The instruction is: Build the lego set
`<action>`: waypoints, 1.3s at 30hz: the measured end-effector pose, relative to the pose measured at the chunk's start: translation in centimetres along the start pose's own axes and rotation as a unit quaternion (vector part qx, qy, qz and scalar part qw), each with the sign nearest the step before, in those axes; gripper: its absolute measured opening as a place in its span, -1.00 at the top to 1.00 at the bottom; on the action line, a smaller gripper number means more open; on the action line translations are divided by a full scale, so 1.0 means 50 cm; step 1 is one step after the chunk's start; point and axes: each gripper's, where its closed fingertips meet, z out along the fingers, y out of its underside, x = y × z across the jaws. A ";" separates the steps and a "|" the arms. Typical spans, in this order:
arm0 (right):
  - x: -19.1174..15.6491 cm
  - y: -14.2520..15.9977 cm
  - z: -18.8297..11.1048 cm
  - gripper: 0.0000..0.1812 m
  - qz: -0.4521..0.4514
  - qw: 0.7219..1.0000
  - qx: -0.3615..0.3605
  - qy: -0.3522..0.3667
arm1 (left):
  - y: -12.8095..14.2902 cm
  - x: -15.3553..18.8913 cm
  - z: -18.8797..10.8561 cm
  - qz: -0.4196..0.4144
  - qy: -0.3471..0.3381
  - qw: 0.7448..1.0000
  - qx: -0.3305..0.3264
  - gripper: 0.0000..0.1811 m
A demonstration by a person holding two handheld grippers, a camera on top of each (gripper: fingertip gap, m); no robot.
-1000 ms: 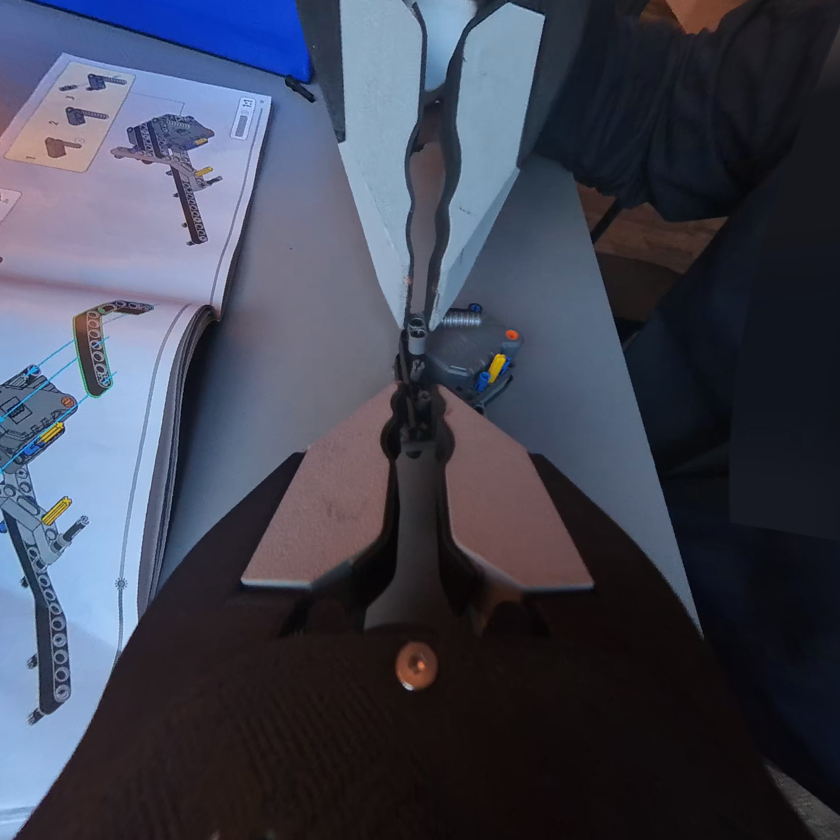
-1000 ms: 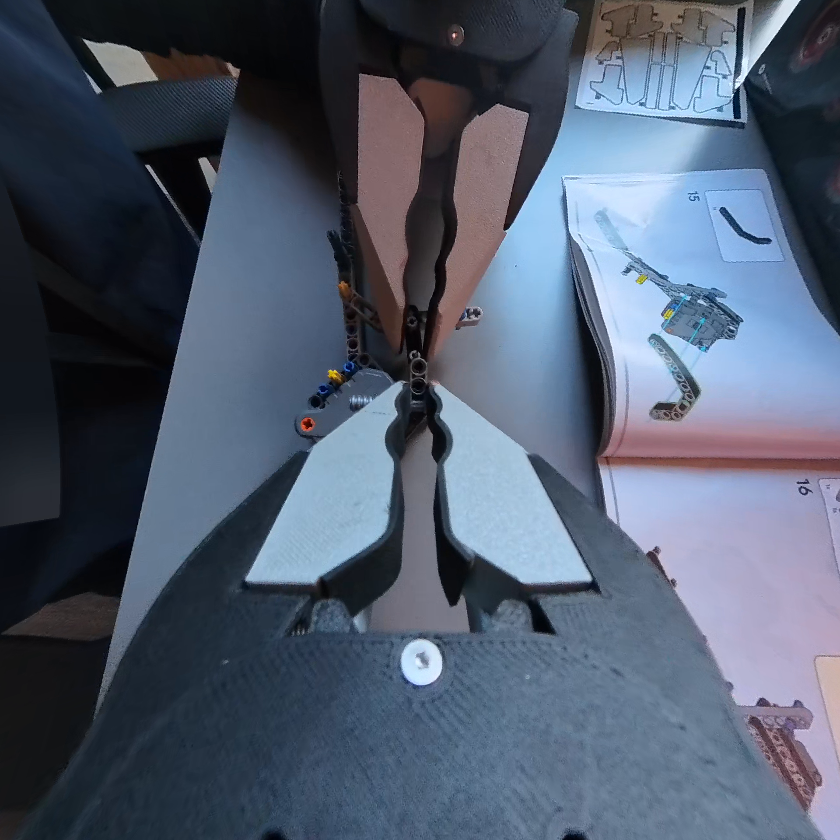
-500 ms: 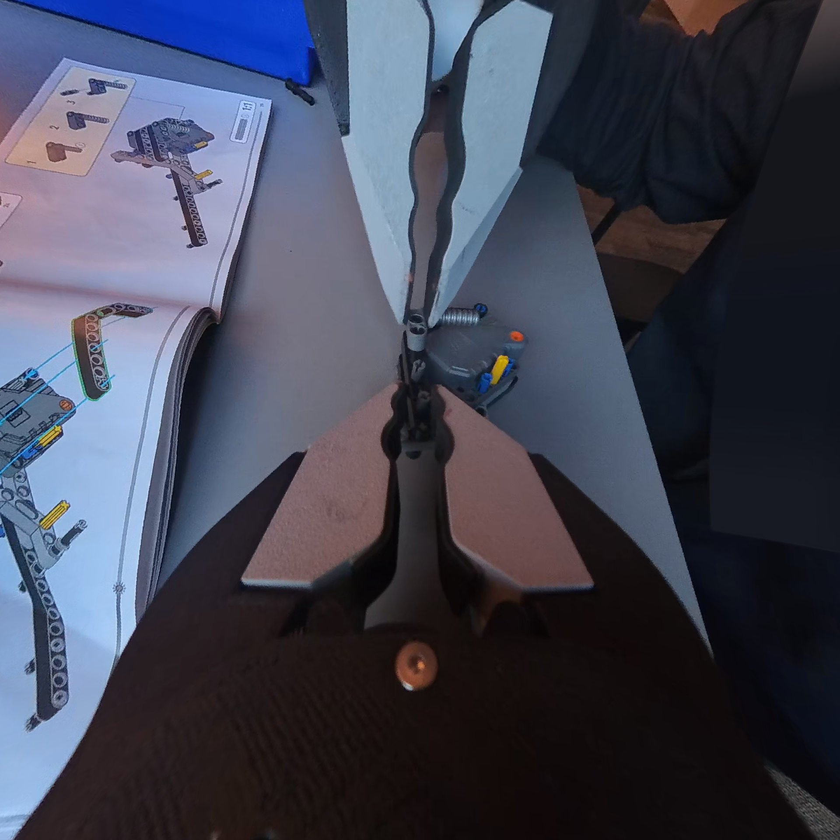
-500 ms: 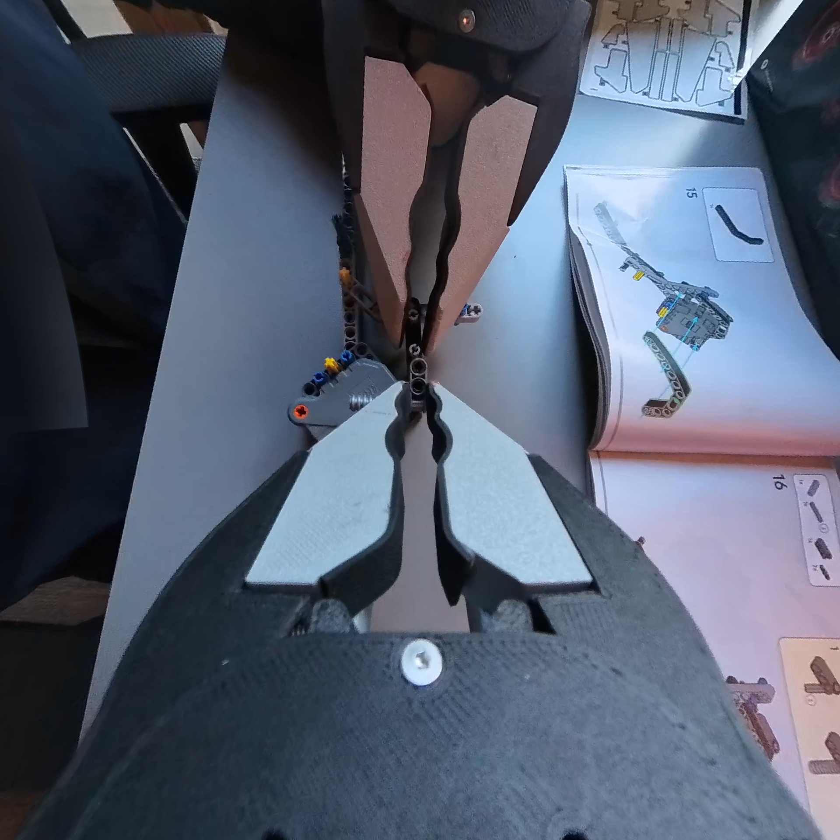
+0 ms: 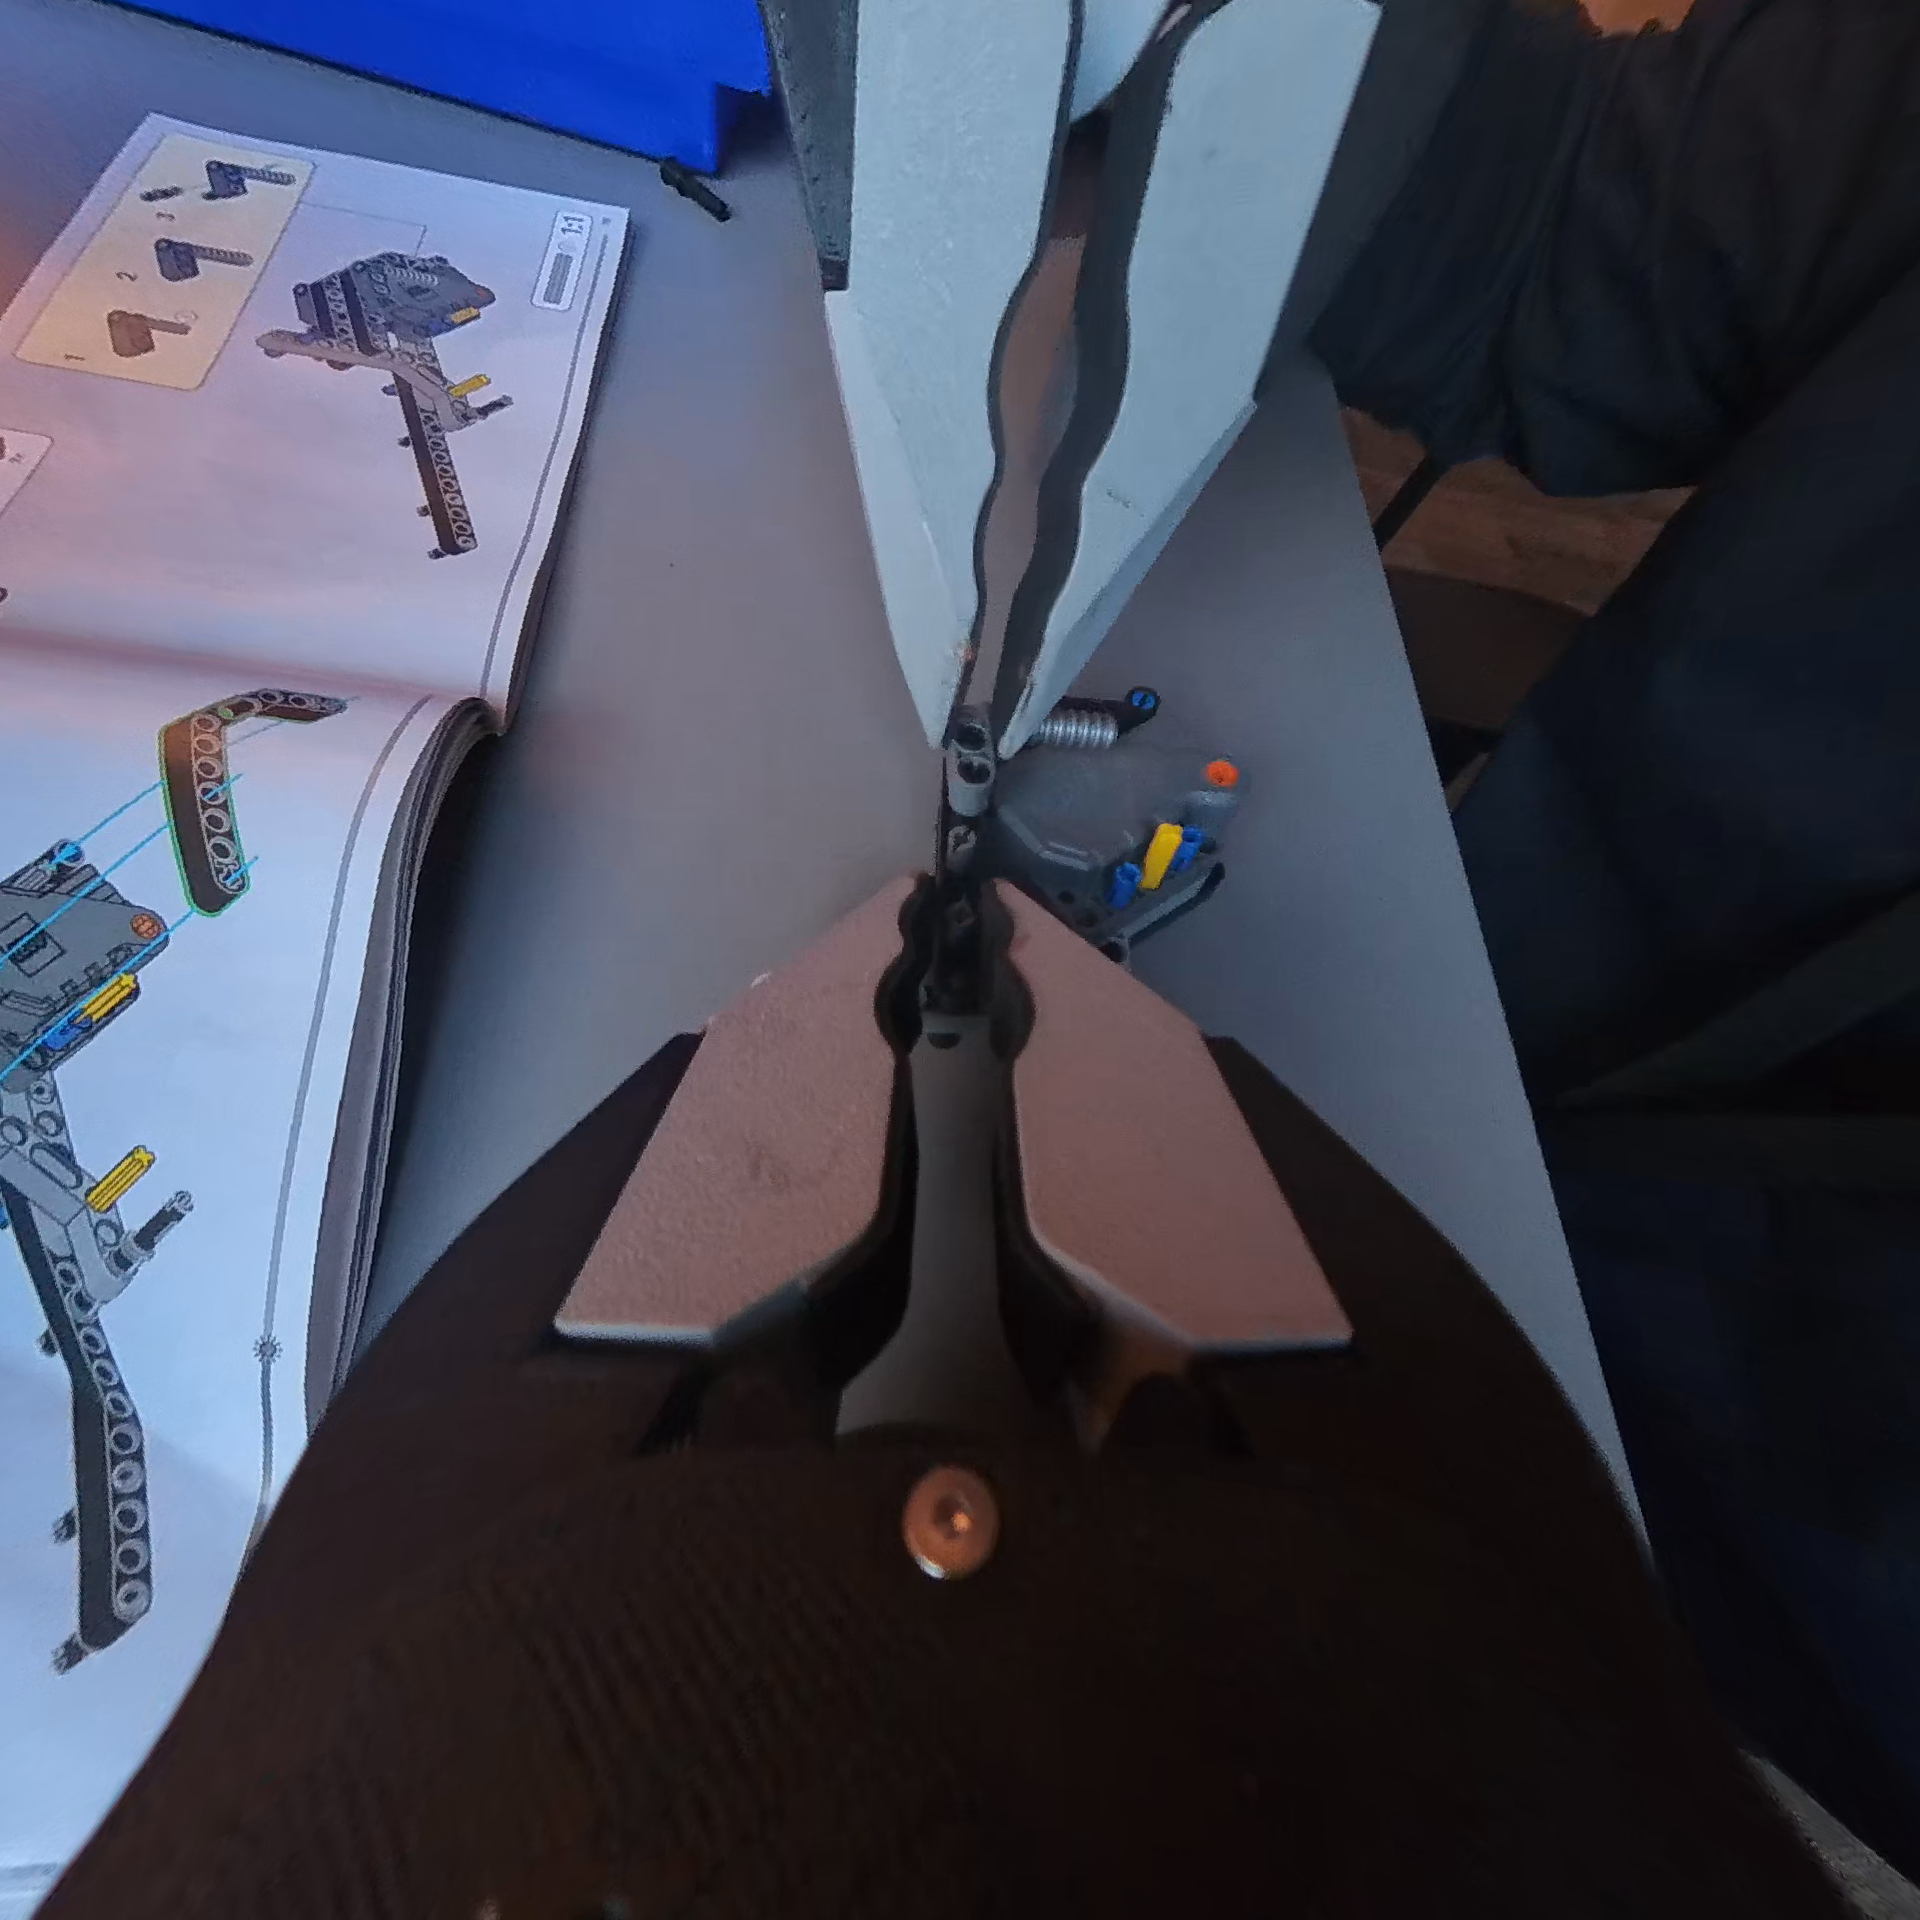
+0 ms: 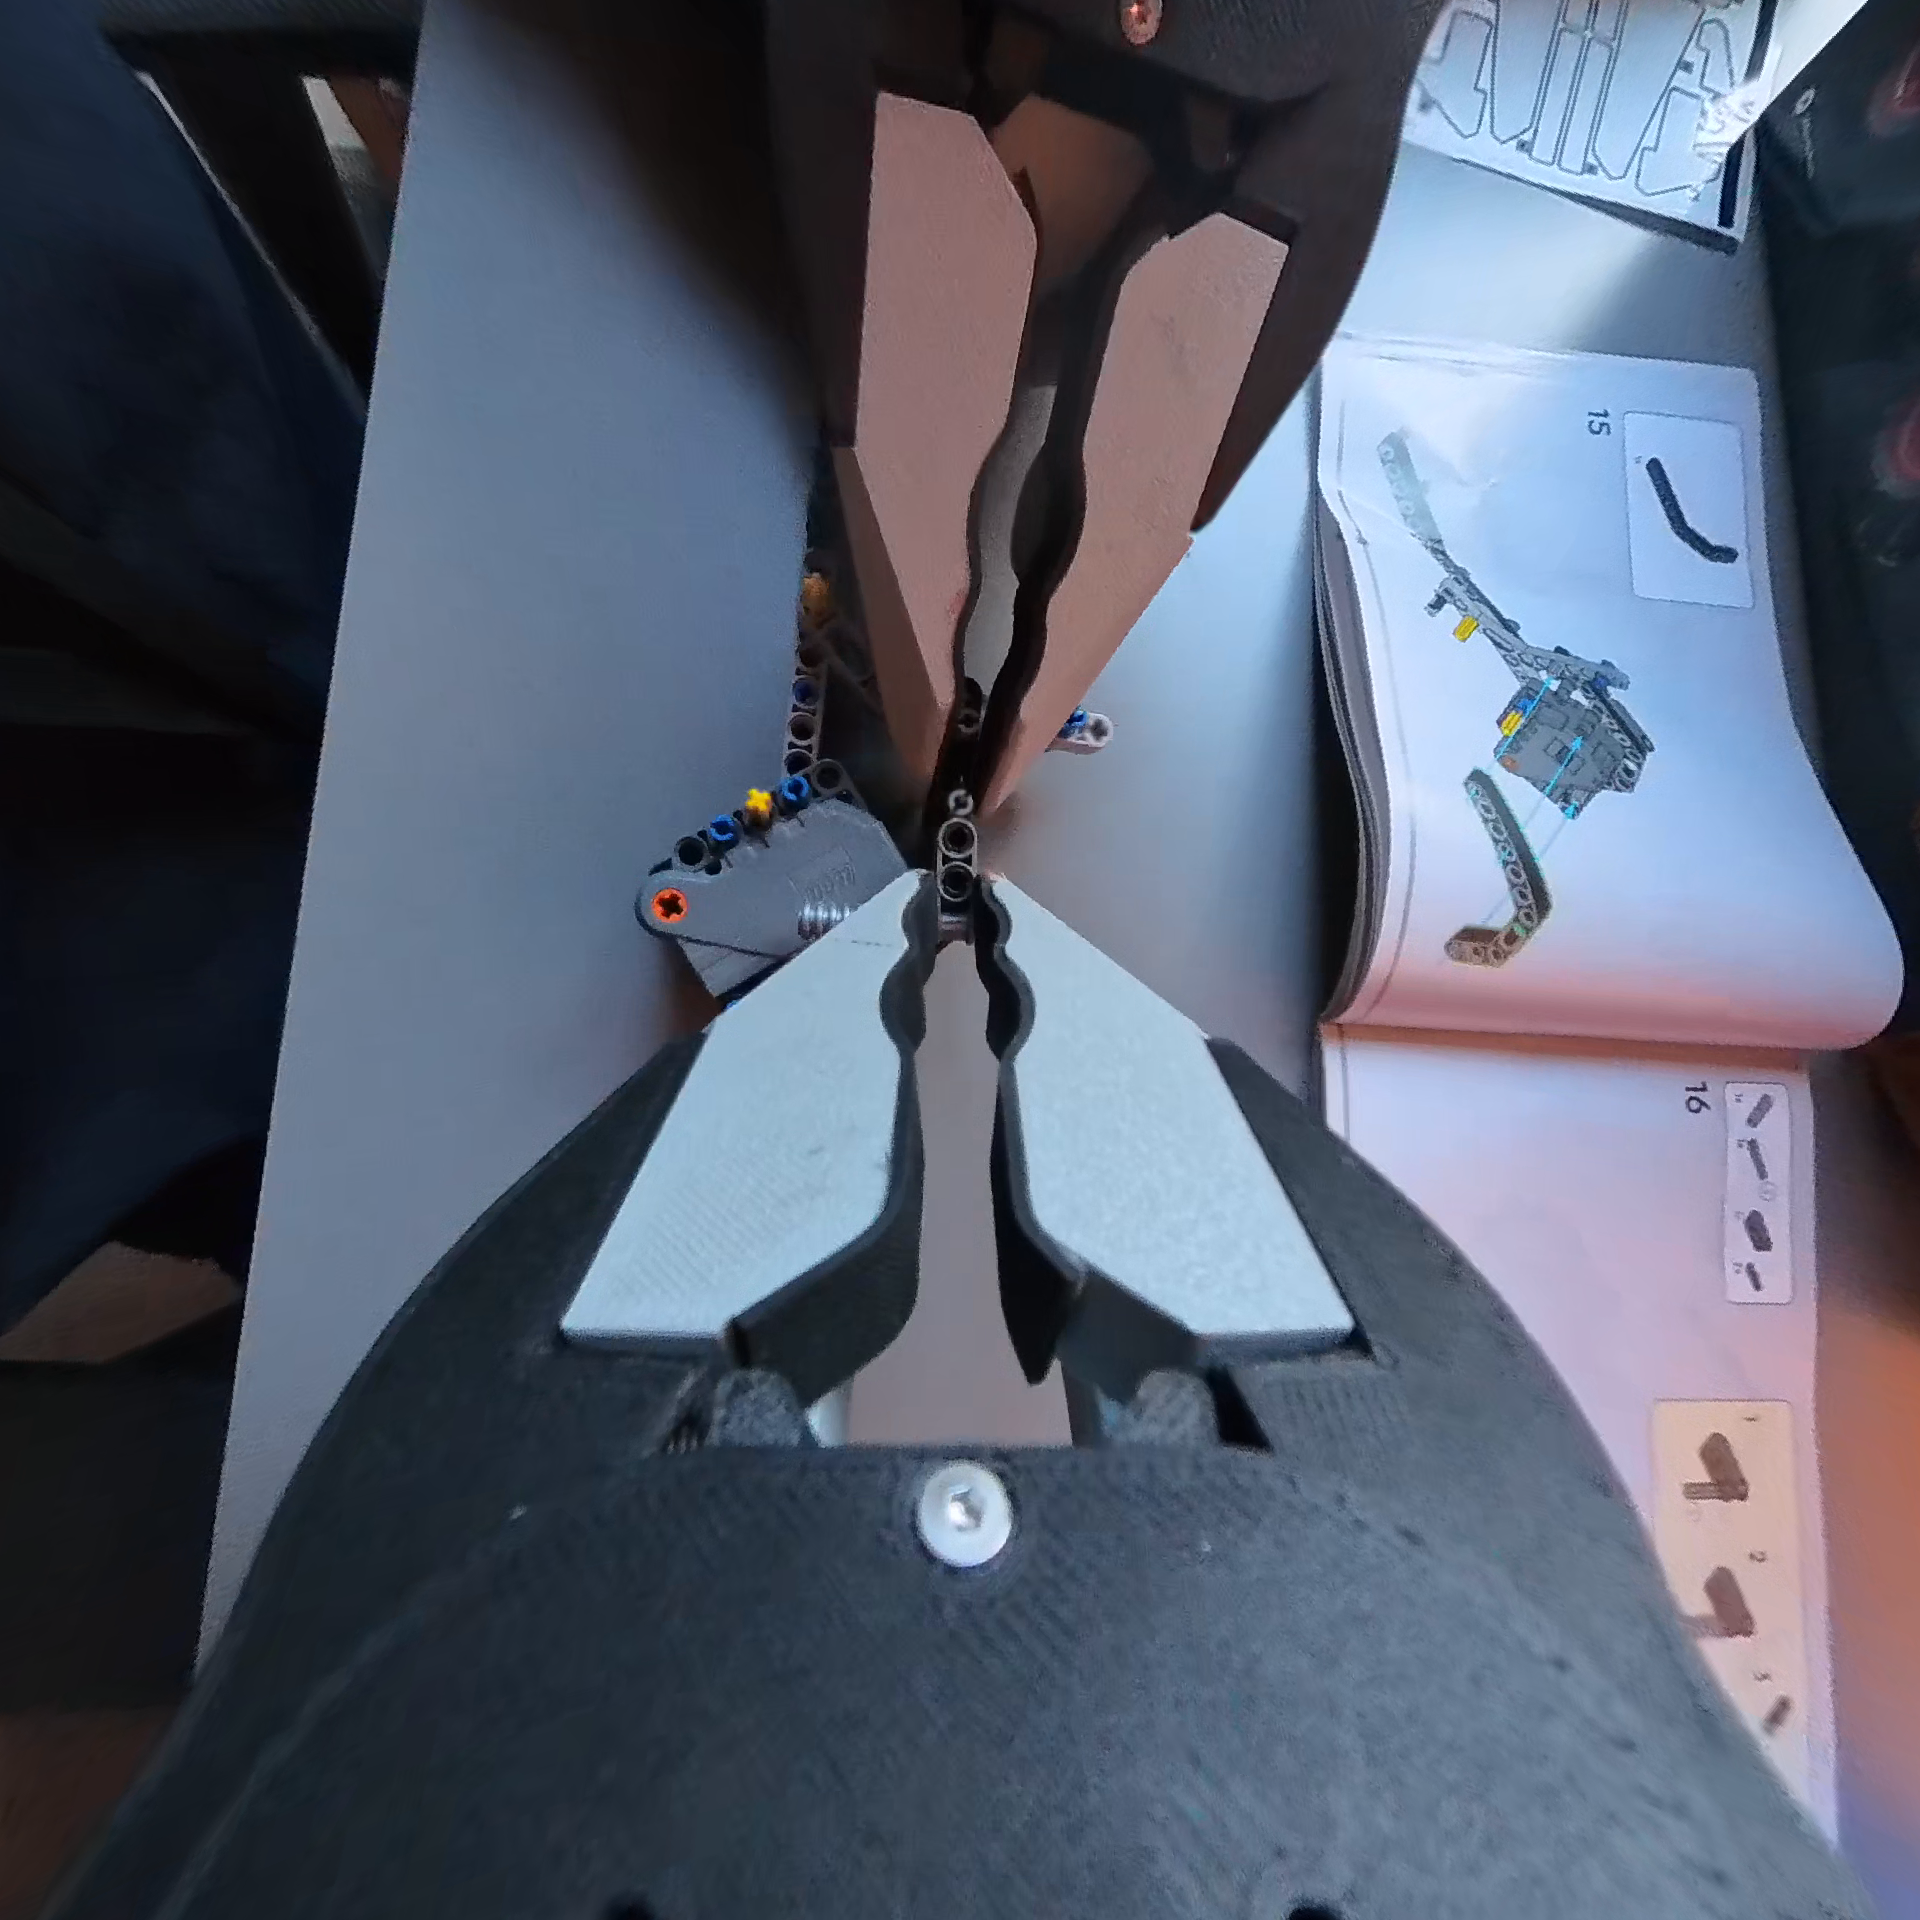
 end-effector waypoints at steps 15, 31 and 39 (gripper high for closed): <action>-0.005 0.004 -0.001 0.95 0.022 0.997 -0.067 0.000 | 0.001 0.007 0.004 -0.031 -0.012 0.999 -0.004 0.94; 0.004 0.019 0.002 0.95 0.109 0.991 -0.050 -0.068 | 0.004 0.002 0.002 -0.072 0.002 0.997 0.005 0.94; 0.002 0.017 0.000 0.95 0.052 0.993 -0.102 -0.036 | 0.003 0.003 0.003 -0.061 -0.007 0.998 0.001 0.94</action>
